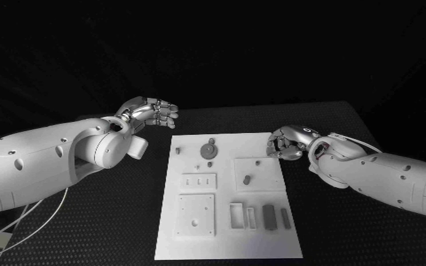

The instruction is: Assemble the parts on the task board

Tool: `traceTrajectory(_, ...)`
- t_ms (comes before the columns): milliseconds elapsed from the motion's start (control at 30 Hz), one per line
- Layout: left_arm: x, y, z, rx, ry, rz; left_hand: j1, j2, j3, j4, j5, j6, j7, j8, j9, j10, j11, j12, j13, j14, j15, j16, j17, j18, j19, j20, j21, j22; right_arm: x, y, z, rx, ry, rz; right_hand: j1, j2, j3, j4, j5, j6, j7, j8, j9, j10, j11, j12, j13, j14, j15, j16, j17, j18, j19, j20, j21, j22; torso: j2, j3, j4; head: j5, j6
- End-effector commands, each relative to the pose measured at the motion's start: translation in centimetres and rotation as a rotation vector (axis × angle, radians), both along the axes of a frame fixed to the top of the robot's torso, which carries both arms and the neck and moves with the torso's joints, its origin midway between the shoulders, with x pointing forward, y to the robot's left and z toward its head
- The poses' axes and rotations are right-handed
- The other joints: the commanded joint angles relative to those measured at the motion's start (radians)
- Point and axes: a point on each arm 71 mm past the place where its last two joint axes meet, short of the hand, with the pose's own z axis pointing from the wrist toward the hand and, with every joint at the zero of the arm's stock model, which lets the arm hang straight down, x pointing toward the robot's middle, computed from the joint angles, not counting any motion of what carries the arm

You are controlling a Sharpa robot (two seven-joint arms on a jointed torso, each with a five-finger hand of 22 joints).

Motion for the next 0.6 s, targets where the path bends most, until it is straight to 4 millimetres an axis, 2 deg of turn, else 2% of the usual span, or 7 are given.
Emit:
traceTrajectory(33, -0.03, -0.23, 0.14, -0.005, -0.009, -0.02, -0.008, 0.004, -0.003, 0.004, -0.003, 0.005, -0.001, 0.003, -0.002, 0.005, 0.002, -0.005, 0.002, 0.009, 0.002, -0.006, 0.001, 0.017, 0.003, -0.007, -0.006, 0.002, -0.02, 0.3, -0.06, -0.011, -0.006, 0.012, -0.003, 0.01, -0.005, 0.001, 0.003, 0.041, 0.032, 0.007, 0.002, 0.002, -0.008, 0.005, -0.001, 0.002, -0.007, 0.004, 0.0, 0.012, 0.003, -0.008, 0.003, 0.017, 0.0, 0.0009, 0.0001, -0.002, -0.001)
traceTrajectory(433, -0.01, -0.23, 0.12, -0.005, -0.006, -0.021, -0.007, 0.004, -0.003, 0.004, -0.003, 0.005, -0.001, 0.003, -0.002, 0.005, 0.002, -0.005, 0.002, 0.009, 0.002, -0.008, 0.003, 0.017, 0.003, -0.007, -0.006, 0.002, 0.11, 0.53, -0.3, -0.013, -0.003, 0.011, -0.006, 0.009, -0.008, -0.001, 0.003, 0.043, 0.031, 0.008, 0.003, 0.004, -0.01, 0.004, -0.002, 0.003, -0.009, 0.005, 0.0, 0.012, 0.003, -0.008, 0.003, 0.017, 0.0, 0.0009, -0.0003, 0.001, -0.008)
traceTrajectory(600, 0.01, -0.2, 0.11, -0.004, -0.006, -0.02, -0.007, 0.004, -0.003, 0.004, -0.003, 0.004, -0.001, 0.003, -0.002, 0.005, 0.002, -0.006, 0.002, 0.009, 0.002, -0.008, 0.003, 0.017, 0.003, -0.007, -0.006, 0.002, 0.11, 0.76, -0.5, -0.012, -0.002, 0.012, -0.008, 0.007, -0.009, -0.001, 0.003, 0.037, 0.032, 0.005, 0.003, 0.004, -0.009, 0.004, -0.003, 0.003, -0.009, 0.004, 0.0, 0.012, 0.003, -0.008, 0.003, 0.017, 0.0, 0.001, -0.0007, 0.001, -0.007)
